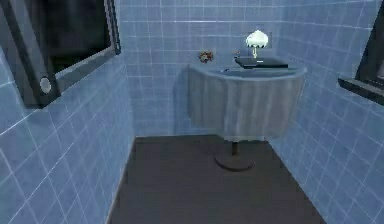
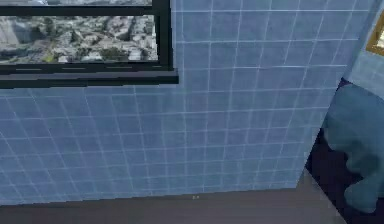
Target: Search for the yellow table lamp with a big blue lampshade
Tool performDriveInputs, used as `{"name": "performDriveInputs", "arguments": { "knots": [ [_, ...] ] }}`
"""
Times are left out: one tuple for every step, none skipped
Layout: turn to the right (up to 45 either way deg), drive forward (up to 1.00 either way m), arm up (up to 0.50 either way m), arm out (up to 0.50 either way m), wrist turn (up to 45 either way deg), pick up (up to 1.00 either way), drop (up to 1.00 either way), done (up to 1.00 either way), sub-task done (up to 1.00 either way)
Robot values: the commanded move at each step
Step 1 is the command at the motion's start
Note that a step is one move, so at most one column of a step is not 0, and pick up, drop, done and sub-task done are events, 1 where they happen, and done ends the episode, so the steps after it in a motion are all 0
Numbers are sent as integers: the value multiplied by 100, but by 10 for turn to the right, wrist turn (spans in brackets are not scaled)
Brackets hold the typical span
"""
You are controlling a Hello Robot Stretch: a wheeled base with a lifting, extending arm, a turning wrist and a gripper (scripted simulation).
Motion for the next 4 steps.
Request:
{"name": "performDriveInputs", "arguments": {
  "knots": [
    [0,100,0,0,0,0,0,0,0],
    [60,0,0,0,0,0,0,0,0],
    [0,5,0,0,0,0,0,0,0],
    [270,0,0,0,0,0,0,0,0]
  ]
}}
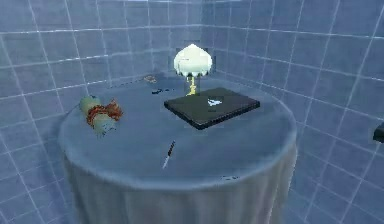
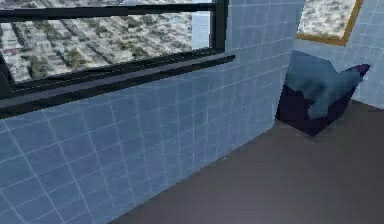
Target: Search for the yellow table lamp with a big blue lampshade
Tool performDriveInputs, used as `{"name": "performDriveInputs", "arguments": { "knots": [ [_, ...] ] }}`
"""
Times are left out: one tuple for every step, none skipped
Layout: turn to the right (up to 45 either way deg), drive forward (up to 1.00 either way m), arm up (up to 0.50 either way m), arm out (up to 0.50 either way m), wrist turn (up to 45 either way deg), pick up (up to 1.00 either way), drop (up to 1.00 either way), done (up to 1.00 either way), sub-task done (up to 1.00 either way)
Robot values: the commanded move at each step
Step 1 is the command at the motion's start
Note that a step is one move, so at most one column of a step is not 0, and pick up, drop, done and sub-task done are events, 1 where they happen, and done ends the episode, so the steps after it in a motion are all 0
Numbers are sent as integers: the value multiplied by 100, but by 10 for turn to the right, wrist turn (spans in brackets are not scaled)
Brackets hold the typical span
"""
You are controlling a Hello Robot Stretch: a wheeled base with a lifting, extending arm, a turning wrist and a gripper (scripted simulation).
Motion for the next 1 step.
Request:
{"name": "performDriveInputs", "arguments": {
  "knots": [
    [0,0,0,0,0,0,0,100,0]
  ]
}}
